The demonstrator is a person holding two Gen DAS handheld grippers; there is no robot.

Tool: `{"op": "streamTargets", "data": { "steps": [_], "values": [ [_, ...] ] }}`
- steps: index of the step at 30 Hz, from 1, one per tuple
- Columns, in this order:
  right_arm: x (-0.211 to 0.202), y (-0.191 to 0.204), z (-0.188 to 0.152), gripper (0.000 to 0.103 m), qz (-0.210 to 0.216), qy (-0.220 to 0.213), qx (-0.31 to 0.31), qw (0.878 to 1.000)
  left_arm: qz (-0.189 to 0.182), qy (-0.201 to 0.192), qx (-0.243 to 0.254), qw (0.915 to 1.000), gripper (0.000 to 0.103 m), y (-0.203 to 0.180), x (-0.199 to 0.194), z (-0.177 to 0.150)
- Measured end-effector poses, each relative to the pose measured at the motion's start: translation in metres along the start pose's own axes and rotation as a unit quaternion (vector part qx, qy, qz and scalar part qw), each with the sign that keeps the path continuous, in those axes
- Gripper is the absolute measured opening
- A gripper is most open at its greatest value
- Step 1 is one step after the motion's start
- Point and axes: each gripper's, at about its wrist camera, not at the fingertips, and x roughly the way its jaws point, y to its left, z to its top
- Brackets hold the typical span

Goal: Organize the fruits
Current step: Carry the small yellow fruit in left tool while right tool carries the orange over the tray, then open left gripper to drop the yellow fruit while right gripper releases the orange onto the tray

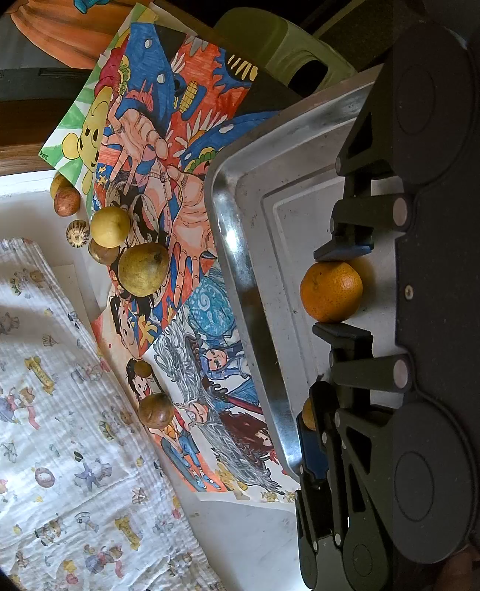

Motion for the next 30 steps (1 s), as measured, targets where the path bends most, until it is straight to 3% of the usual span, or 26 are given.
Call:
{"op": "streamTargets", "data": {
  "steps": [15,23,27,30],
  "values": [
    [-0.004,-0.003,0.002,0.043,0.007,-0.008,0.019,1.0,0.009,-0.002,0.003,1.0,0.037,-0.001,-0.003,0.0],
    [-0.012,-0.002,0.005,0.048,0.008,-0.022,0.022,0.999,0.014,-0.009,0.006,0.9999,0.055,-0.001,-0.009,0.001],
    [-0.02,-0.001,0.008,0.066,0.007,-0.036,0.026,0.999,0.017,-0.015,0.006,0.9997,0.064,-0.001,-0.012,0.002],
    [-0.027,0.001,0.01,0.071,0.007,-0.049,0.027,0.998,0.022,-0.026,0.008,0.9994,0.076,-0.002,-0.018,0.003]
  ]
}}
